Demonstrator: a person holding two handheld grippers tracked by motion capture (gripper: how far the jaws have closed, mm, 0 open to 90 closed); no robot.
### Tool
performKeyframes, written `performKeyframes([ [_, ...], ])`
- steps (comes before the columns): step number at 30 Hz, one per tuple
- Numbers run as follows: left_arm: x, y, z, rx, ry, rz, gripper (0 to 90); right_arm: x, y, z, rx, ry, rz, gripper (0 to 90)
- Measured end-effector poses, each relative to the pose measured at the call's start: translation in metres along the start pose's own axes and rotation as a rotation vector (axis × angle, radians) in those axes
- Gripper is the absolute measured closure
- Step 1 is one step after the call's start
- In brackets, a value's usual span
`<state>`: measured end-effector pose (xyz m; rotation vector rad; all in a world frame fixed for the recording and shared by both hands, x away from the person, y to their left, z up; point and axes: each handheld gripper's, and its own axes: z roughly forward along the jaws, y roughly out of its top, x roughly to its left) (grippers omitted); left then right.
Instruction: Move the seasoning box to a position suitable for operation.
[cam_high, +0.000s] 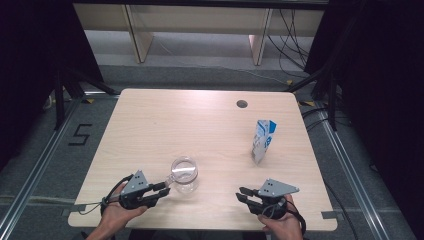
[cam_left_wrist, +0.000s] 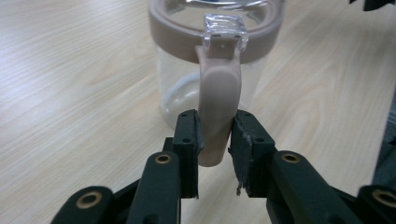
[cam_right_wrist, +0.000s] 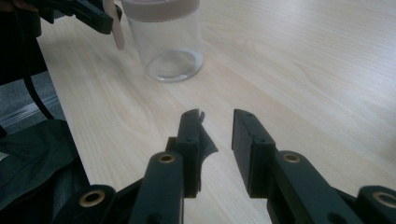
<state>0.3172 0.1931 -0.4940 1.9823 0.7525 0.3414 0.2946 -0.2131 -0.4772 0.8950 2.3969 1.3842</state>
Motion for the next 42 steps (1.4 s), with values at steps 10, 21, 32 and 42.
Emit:
performKeyframes([
  [10,0.008,0.001,0.004,-0.007,0.085,0.022,73.4,-0.003,0.0,0.001,-0.004,0.024,-0.023,72.5],
  [21,0.009,0.005,0.011,-0.003,0.05,0.063,73.8,-0.003,0.0,-0.002,-0.003,-0.007,-0.015,72.5],
  [32,-0.003,0.012,0.025,-0.006,-0.017,0.087,73.8,-0.018,-0.004,-0.01,-0.029,-0.059,0.002,72.6],
  [42,-0.01,0.022,0.041,0.002,-0.029,0.101,74.2,-0.026,-0.008,-0.016,-0.028,-0.087,0.03,72.7],
])
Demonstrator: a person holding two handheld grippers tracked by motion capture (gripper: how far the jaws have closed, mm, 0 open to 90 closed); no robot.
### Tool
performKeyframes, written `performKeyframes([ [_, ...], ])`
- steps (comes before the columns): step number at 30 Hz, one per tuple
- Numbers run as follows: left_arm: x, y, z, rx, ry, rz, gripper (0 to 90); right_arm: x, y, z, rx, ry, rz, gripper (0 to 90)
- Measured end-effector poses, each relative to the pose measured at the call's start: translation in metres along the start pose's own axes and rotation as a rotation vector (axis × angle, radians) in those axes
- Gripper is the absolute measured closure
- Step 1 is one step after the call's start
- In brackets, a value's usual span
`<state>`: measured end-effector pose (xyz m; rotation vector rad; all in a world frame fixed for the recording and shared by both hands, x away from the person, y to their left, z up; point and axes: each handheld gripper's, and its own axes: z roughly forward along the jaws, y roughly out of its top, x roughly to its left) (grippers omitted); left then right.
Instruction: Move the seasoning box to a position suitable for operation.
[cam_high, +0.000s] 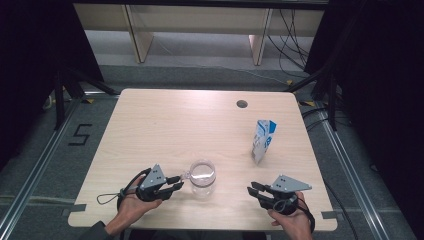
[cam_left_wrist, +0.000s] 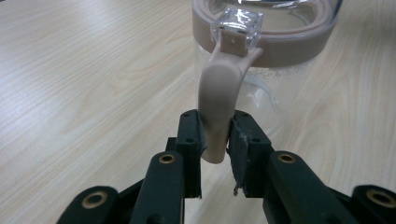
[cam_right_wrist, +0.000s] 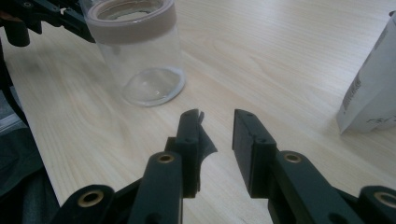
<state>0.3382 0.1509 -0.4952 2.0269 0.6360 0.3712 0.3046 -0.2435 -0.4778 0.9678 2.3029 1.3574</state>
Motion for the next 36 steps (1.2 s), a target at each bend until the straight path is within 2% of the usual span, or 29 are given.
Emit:
performKeyframes([
  [2,-0.001,0.0,0.001,-0.002,-0.009,-0.008,74.2,-0.001,-0.001,0.0,-0.006,0.002,0.016,72.6],
  [4,-0.002,0.001,0.002,-0.004,-0.01,-0.001,74.2,-0.003,-0.002,-0.001,-0.008,-0.01,-0.005,72.6],
  [7,-0.003,0.005,0.007,0.0,-0.012,0.016,74.3,-0.003,-0.004,0.0,-0.004,-0.004,0.007,72.6],
  [8,-0.005,0.006,0.009,0.001,-0.018,0.008,74.3,-0.003,-0.004,-0.001,0.004,-0.002,0.024,72.6],
  [9,-0.006,0.007,0.011,0.003,-0.019,0.004,74.4,-0.003,-0.004,0.0,-0.005,-0.007,0.015,72.6],
  [10,-0.005,0.009,0.013,0.008,-0.02,0.018,74.4,-0.004,-0.005,0.0,-0.009,0.0,0.014,72.7],
  [12,-0.008,0.009,0.016,-0.006,-0.023,-0.004,74.6,-0.004,-0.005,0.0,-0.008,0.003,0.016,72.7],
  [13,-0.007,0.01,0.015,0.005,-0.02,0.008,74.7,-0.005,-0.005,0.0,-0.011,0.002,0.002,72.7],
  [14,-0.008,0.01,0.016,0.002,-0.018,0.009,74.7,-0.004,-0.005,-0.001,0.0,0.006,0.018,72.7],
  [15,-0.008,0.01,0.016,0.005,-0.017,0.004,74.8,-0.005,-0.005,0.0,-0.006,0.009,-0.008,72.6],
  [19,-0.008,0.01,0.016,0.0,-0.017,0.021,74.7,-0.005,-0.006,0.0,-0.013,0.005,-0.004,72.6],
  [20,-0.009,0.01,0.015,0.01,-0.017,0.01,74.6,-0.004,-0.006,-0.001,-0.003,0.007,0.013,72.6],
  [21,-0.009,0.01,0.015,0.006,-0.036,0.019,74.4,-0.005,-0.006,-0.001,0.001,0.012,0.018,72.6],
  [22,-0.009,0.01,0.015,0.006,-0.036,0.019,74.3,-0.005,-0.006,-0.001,0.001,0.012,0.018,72.6],
  [23,-0.009,0.01,0.014,0.008,-0.041,0.03,74.3,-0.007,-0.007,-0.001,-0.009,0.008,0.001,72.6],
  [24,-0.011,0.009,0.014,0.002,-0.032,0.005,74.1,-0.007,-0.007,-0.001,-0.011,0.005,0.003,72.6],
  [25,-0.01,0.01,0.013,0.01,-0.033,0.03,74.0,-0.006,-0.007,-0.002,-0.009,0.002,0.009,72.6],
  [26,-0.01,0.01,0.014,0.013,-0.038,0.031,73.6,-0.005,-0.008,-0.002,-0.005,0.003,0.025,72.5],
  [29,-0.011,0.008,0.015,0.01,-0.043,0.008,68.2,-0.005,-0.008,-0.002,0.001,0.008,0.024,72.5],
  [31,-0.012,0.008,0.015,0.005,-0.047,-0.004,59.4,-0.006,-0.007,-0.001,-0.006,0.008,0.004,72.3],
  [32,-0.012,0.008,0.012,0.021,-0.051,0.018,59.2,-0.006,-0.007,-0.001,-0.007,0.014,0.003,72.2],
  [33,-0.014,0.008,0.011,0.014,-0.052,0.004,58.9,-0.007,-0.007,-0.001,-0.009,0.013,-0.002,72.2],
  [34,-0.014,0.009,0.01,0.0,-0.059,0.017,57.5,-0.007,-0.007,-0.001,-0.009,0.016,-0.002,72.1],
  [35,-0.015,0.009,0.007,0.004,-0.047,0.027,54.7,-0.007,-0.007,-0.001,-0.008,0.016,-0.001,72.0],
  [36,-0.015,0.01,0.006,0.001,-0.046,0.016,50.4,-0.006,-0.007,-0.001,-0.005,0.011,0.005,71.9],
])
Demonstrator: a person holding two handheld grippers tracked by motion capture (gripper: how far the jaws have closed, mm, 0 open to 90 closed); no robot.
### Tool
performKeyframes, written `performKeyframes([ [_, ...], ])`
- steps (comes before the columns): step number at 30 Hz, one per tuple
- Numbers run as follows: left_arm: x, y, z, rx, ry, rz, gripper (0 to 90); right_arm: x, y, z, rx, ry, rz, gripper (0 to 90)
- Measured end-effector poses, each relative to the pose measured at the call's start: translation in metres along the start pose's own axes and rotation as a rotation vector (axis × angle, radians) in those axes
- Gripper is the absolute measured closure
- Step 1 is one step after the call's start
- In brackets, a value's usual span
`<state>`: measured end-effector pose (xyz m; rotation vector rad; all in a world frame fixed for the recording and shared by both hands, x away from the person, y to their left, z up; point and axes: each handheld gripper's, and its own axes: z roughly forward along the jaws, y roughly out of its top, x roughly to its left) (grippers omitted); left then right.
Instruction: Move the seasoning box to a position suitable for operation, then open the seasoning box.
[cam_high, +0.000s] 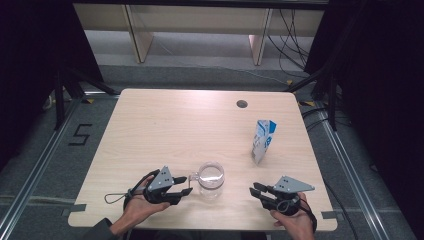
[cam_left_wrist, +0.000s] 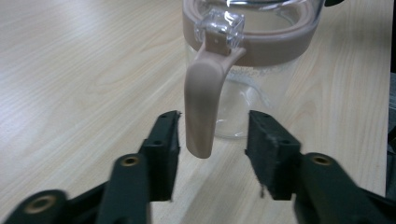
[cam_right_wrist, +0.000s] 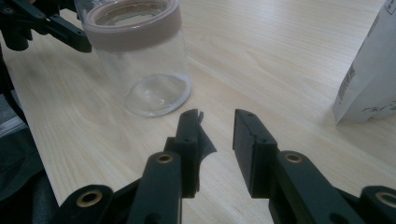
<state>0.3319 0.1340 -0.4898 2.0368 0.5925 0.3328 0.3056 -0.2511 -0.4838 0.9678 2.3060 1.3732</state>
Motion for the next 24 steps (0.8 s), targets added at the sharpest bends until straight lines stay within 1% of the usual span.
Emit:
performKeyframes([
  [1,0.0,0.0,-0.001,-0.006,0.009,-0.028,46.4,-0.001,0.0,0.0,-0.001,-0.008,-0.01,71.9],
  [2,0.001,0.001,-0.004,-0.008,0.022,-0.021,44.0,0.0,0.0,0.0,0.0,-0.007,-0.008,71.7],
  [3,0.002,0.001,-0.005,-0.024,0.029,-0.036,41.5,0.0,0.0,0.0,0.0,-0.001,0.0,71.6],
  [4,0.003,0.001,-0.008,-0.036,0.031,-0.041,40.0,0.0,0.0,0.0,-0.001,-0.001,-0.001,71.5],
  [5,0.003,0.001,-0.01,-0.048,0.023,-0.061,40.2,0.0,0.0,0.0,0.0,-0.001,-0.001,71.2],
  [6,0.004,0.002,-0.012,-0.057,0.012,-0.053,41.6,0.002,-0.001,0.0,0.003,-0.005,0.019,70.9],
  [7,0.003,0.003,-0.014,-0.064,0.013,-0.063,42.1,0.002,-0.001,-0.001,0.005,-0.004,0.023,70.9],
  [8,0.003,0.004,-0.015,-0.067,0.008,-0.058,42.1,0.002,-0.001,-0.001,0.005,-0.004,0.023,70.9],
  [9,0.003,0.004,-0.016,-0.071,0.005,-0.065,43.0,0.001,-0.001,0.0,0.004,-0.005,0.019,70.8],
  [10,0.003,0.005,-0.017,-0.078,-0.011,-0.082,44.3,0.001,-0.001,-0.001,0.003,-0.006,0.019,70.8],
  [11,0.002,0.006,-0.018,-0.079,-0.01,-0.091,45.2,0.003,-0.001,-0.001,0.015,0.006,0.04,70.7],
  [12,0.001,0.007,-0.018,-0.088,-0.018,-0.097,47.6,0.001,-0.001,-0.001,-0.001,-0.01,0.024,70.4],
  [13,-0.001,0.008,-0.019,-0.094,-0.02,-0.104,47.6,0.001,-0.001,-0.001,-0.001,-0.01,0.024,70.4],
  [14,-0.001,0.01,-0.02,-0.094,-0.017,-0.089,48.6,0.002,-0.001,-0.002,0.011,-0.011,0.039,69.9],
  [15,-0.002,0.011,-0.02,-0.105,-0.023,-0.097,49.3,0.003,-0.002,-0.002,0.011,-0.013,0.048,68.9],
  [16,-0.002,0.013,-0.021,-0.107,-0.025,-0.097,50.1,0.001,-0.002,-0.001,0.0,-0.018,0.026,67.7],
  [17,-0.002,0.014,-0.021,-0.115,-0.032,-0.104,50.6,0.001,-0.002,-0.001,0.001,-0.022,0.031,66.0],
  [18,-0.002,0.015,-0.022,-0.12,-0.032,-0.106,51.9,0.0,-0.001,-0.001,0.002,-0.032,0.019,62.8],
  [19,-0.002,0.017,-0.021,-0.133,-0.044,-0.112,53.8,-0.001,-0.001,-0.001,0.009,-0.035,0.031,58.3],
  [20,-0.003,0.018,-0.022,-0.13,-0.033,-0.114,56.5,-0.002,-0.002,0.0,0.006,-0.058,0.038,53.0],
  [21,-0.003,0.02,-0.022,-0.138,-0.039,-0.115,56.5,-0.002,-0.002,0.0,0.006,-0.058,0.038,53.0],
  [22,-0.002,0.024,-0.023,-0.146,-0.044,-0.114,58.9,-0.001,-0.003,-0.001,0.013,-0.076,0.084,47.8],
  [23,-0.002,0.024,-0.023,-0.146,-0.044,-0.114,60.9,-0.003,-0.003,-0.001,0.018,-0.079,0.076,44.5],
  [24,-0.002,0.025,-0.022,-0.156,-0.053,-0.11,60.9,-0.003,-0.003,-0.001,0.018,-0.079,0.076,44.5],
])
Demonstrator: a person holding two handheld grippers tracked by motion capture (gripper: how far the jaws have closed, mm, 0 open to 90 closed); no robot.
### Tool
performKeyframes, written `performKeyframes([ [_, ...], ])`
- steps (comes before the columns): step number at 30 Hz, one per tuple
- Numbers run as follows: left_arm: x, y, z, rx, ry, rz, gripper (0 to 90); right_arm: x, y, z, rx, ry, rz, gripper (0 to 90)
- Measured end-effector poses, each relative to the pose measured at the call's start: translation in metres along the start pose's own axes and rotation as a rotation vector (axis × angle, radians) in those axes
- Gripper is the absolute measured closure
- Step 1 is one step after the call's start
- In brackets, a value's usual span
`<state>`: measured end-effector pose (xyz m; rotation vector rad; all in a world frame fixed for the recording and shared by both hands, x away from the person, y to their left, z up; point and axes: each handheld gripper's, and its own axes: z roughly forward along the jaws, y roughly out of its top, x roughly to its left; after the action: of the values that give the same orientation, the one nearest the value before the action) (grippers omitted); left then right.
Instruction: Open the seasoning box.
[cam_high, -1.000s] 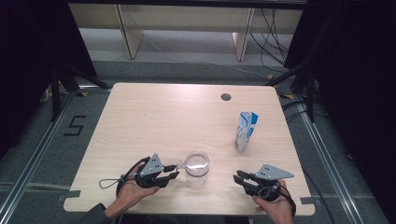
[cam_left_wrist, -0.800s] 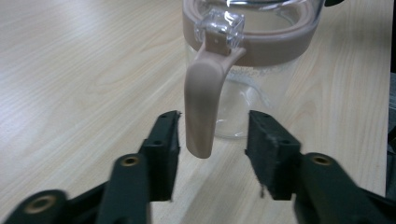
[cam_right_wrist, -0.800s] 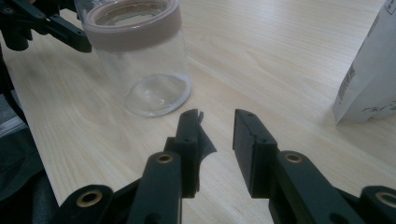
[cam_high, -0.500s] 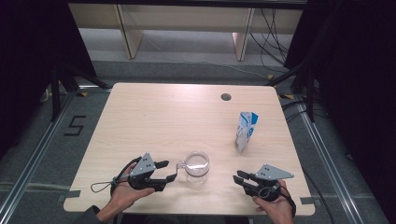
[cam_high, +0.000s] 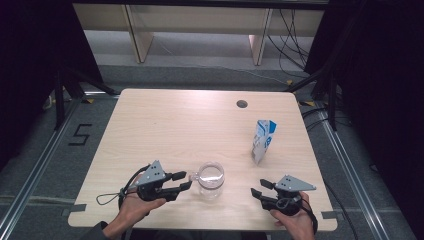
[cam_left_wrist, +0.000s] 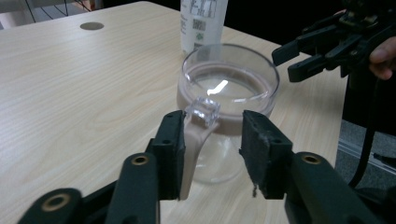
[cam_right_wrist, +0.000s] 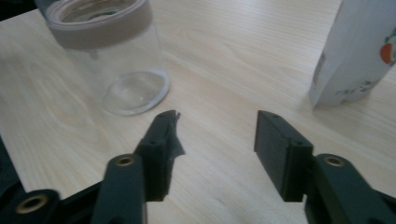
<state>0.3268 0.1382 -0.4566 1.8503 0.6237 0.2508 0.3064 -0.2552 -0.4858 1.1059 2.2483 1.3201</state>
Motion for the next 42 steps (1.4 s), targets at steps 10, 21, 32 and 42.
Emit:
performKeyframes([
  [10,-0.008,0.014,0.009,-0.002,0.003,0.106,81.1,-0.001,-0.001,0.002,0.001,-0.029,-0.006,36.9],
  [21,0.0,0.017,0.02,0.005,0.011,0.083,86.6,0.001,0.001,0.0,-0.021,0.0,0.015,34.9],
  [32,0.005,0.016,0.02,0.016,0.037,0.092,87.2,0.005,0.003,0.001,-0.024,0.031,-0.02,42.4],
  [42,0.007,0.015,0.019,0.015,0.025,0.081,87.4,0.004,0.003,0.001,-0.043,0.016,-0.037,42.4],
])
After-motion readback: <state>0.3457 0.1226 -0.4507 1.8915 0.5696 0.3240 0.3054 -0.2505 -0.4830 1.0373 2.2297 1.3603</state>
